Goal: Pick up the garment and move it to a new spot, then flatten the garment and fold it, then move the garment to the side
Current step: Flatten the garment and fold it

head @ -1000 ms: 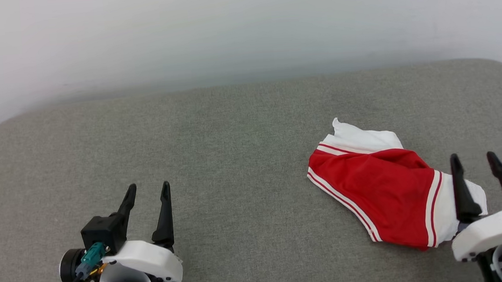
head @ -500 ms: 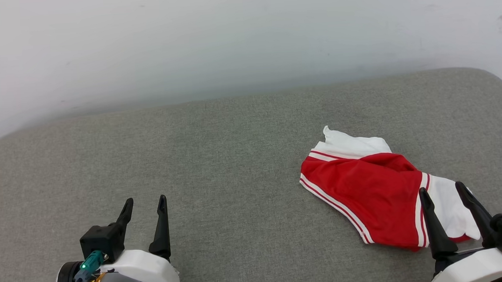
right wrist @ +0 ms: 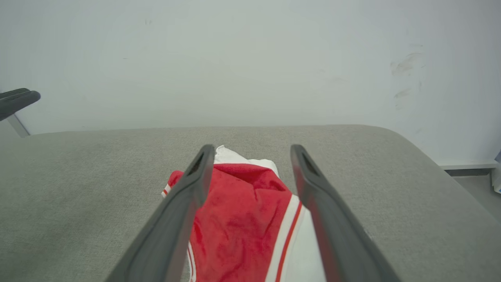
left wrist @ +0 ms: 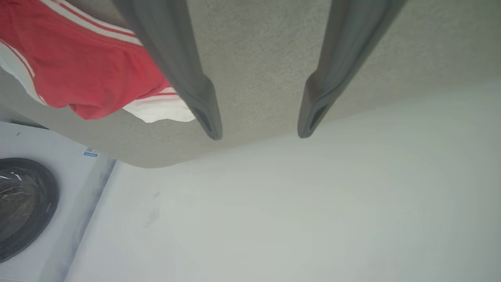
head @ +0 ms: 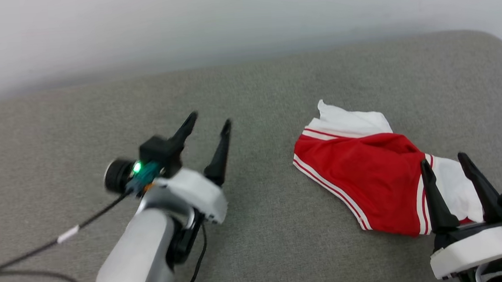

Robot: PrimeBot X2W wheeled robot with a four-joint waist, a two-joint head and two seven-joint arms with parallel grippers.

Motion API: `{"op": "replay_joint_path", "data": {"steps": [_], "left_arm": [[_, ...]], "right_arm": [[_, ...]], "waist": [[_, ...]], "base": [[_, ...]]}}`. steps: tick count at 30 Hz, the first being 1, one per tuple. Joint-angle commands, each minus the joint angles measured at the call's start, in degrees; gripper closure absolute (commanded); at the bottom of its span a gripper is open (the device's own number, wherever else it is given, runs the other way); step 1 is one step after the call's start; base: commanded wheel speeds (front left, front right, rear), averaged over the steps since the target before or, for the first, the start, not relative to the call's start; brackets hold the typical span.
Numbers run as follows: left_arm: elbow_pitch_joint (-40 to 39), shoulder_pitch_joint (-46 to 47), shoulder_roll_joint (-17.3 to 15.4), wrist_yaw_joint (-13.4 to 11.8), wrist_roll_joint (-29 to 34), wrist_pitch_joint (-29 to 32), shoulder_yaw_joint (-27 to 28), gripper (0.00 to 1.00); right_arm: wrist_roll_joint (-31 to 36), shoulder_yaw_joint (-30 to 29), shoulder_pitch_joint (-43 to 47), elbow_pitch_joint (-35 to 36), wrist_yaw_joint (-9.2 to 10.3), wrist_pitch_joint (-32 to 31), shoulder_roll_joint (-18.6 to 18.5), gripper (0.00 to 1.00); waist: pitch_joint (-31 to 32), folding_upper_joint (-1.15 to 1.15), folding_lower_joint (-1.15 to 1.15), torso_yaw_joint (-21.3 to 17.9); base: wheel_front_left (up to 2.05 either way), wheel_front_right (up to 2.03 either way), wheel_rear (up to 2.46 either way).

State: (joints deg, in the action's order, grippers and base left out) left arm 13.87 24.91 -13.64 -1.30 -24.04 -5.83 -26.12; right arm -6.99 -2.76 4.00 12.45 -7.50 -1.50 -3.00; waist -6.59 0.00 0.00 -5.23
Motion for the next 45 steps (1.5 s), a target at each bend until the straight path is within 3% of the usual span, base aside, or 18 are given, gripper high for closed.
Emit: {"op": "replay_joint_path", "data": {"steps": [1, 12, 21, 34, 35, 36, 37, 38, 45], "left_arm": [[1.5, 3.5, 0.8, 1.1, 0.7, 1.2, -1.0, 0.0], [17.4, 25.9, 6.4, 7.8, 0.8, 13.9, -9.1, 0.0], [30.0, 34.6, 7.7, 8.8, -3.6, 26.4, -17.7, 0.0], [40.1, 35.0, 4.8, 8.8, -16.6, 43.5, -31.5, 0.0], [40.2, 34.8, 4.8, 8.8, -17.6, 44.6, -32.3, 0.14], [40.1, 34.7, 4.8, 8.9, -18.3, 45.2, -32.9, 0.56], [39.8, 34.8, 4.7, 8.9, -19.0, 44.8, -33.4, 0.64], [39.6, 35.1, 4.6, 8.9, -19.3, 44.3, -34.0, 1.0], [37.2, 39.4, 4.0, 8.8, -20.4, 36.4, -35.3, 1.0]], "right_arm": [[0.5, 0.4, -1.5, 0.3, 0.03, 0.4, 0.2, 0.0], [0.0, 1.4, -5.1, 0.1, 0.03, 1.6, 0.2, 0.0], [-1.7, 2.6, -6.6, -1.7, 0.03, 3.3, 0.2, 0.0], [-5.1, 2.9, -6.7, -5.9, 0.02, 7.2, 0.2, 0.0], [-5.2, 3.0, -6.8, -6.1, 0.02, 7.4, 0.2, 0.0], [-5.2, 3.0, -7.0, -6.2, 0.03, 7.6, 0.2, 0.0], [-5.3, 3.0, -7.3, -6.3, 0.03, 7.7, 0.2, 0.0], [-5.4, 3.1, -7.5, -6.3, 0.03, 8.0, 0.2, 0.0], [-4.6, 2.5, -7.9, -6.3, 0.03, 7.8, 0.2, 0.0]], "waist": [[-3.1, 0.0, 0.0, -1.4], [-10.9, 0.0, 0.0, -5.8], [-14.7, 0.0, 0.0, -9.3], [-18.2, 0.0, 0.0, -13.6], [-18.3, 0.0, 0.0, -13.9], [-18.4, 0.0, 0.0, -14.0], [-18.5, 0.0, 0.0, -14.2], [-18.6, 0.0, 0.0, -14.3], [-17.1, 0.0, 0.0, -12.7]], "base": [[0.0, 0.0, 0.0], [0.0, 0.0, 0.0], [0.0, 0.0, 0.0], [0.0, 0.0, 0.0], [0.0, 0.0, 0.0], [0.0, 0.0, 0.0], [0.0, 0.0, 0.0], [0.0, 0.0, 0.0], [0.0, 0.0, 0.0]]}}
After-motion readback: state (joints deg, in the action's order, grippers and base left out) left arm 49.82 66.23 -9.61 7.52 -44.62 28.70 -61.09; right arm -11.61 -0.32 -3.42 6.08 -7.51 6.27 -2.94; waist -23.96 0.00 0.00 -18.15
